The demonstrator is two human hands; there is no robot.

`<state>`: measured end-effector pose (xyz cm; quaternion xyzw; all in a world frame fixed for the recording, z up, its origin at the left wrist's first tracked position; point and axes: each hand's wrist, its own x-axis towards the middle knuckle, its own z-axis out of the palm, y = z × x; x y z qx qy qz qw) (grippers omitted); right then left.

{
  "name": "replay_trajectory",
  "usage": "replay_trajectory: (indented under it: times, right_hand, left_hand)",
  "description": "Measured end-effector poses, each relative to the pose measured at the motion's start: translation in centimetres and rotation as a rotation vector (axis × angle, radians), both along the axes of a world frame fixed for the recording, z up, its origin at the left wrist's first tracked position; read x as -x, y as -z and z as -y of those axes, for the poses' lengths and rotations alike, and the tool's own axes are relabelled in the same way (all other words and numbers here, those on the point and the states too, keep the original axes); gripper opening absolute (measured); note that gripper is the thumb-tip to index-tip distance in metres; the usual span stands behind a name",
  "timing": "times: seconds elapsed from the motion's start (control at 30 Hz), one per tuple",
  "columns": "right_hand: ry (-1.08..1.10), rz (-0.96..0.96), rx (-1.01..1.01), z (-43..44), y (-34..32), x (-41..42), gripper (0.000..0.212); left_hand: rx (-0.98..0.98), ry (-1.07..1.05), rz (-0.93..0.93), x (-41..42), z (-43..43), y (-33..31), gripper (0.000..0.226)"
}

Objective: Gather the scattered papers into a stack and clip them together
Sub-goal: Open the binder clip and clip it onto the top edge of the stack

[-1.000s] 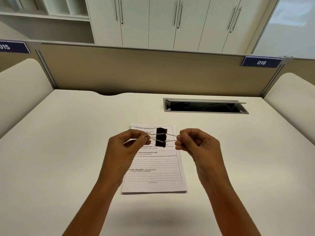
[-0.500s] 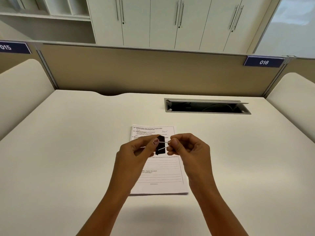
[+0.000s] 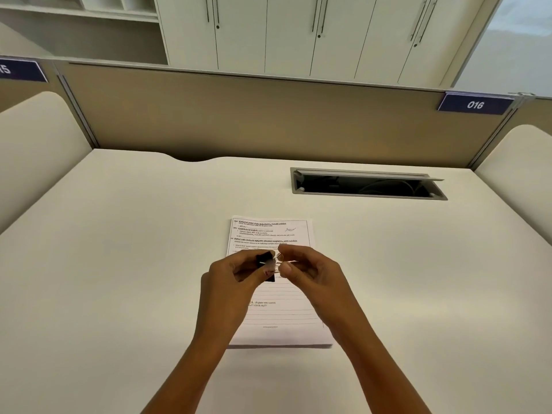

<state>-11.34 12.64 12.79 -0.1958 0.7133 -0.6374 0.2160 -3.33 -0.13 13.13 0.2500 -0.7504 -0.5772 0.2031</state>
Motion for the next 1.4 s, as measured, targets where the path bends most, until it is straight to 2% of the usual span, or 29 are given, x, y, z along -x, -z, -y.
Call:
replay_trajectory:
  times: [0.17,0.3,0.4,0.47,0.57,0.7,0.97,1.4]
  right_hand:
    - [-0.113,-0.008,-0.077,0.8,0.8,1.9,0.032]
    - [-0.121,-0.029,-0.039,2.2,1.4,3.7,0.029]
    - [0.003,-0.163,-0.014,3.9,2.6,4.7,0.031]
    - [0.130,-0.276,0.007,5.4,3.6,5.1,0.033]
    - [0.280,-0.361,0.060,7.6,5.3,5.7,0.035]
    - [0.328,-0.432,0.069,9.6,8.1,6.5,0.035]
    - [0.279,-0.426,0.069,10.0,12.0,7.0,0.036]
    - [0.244,-0.411,0.068,10.1,12.5,7.4,0.037]
  left_hand:
    - [0.024,0.007,0.041,0.9,1.2,0.9,0.023]
    - [0.030,0.020,0.031,2.1,2.5,1.2,0.028]
    - [0.027,-0.027,0.025,3.5,3.5,1.9,0.037]
    - [0.028,-0.088,0.030,4.7,4.3,2.8,0.035]
    - [0.097,-0.162,0.111,6.6,5.5,4.6,0.036]
    - [0.165,-0.196,0.201,8.5,6.8,6.7,0.041]
    - [0.244,-0.173,0.414,11.2,8.6,8.9,0.052]
    - [0.297,-0.152,0.473,14.0,10.0,9.8,0.048]
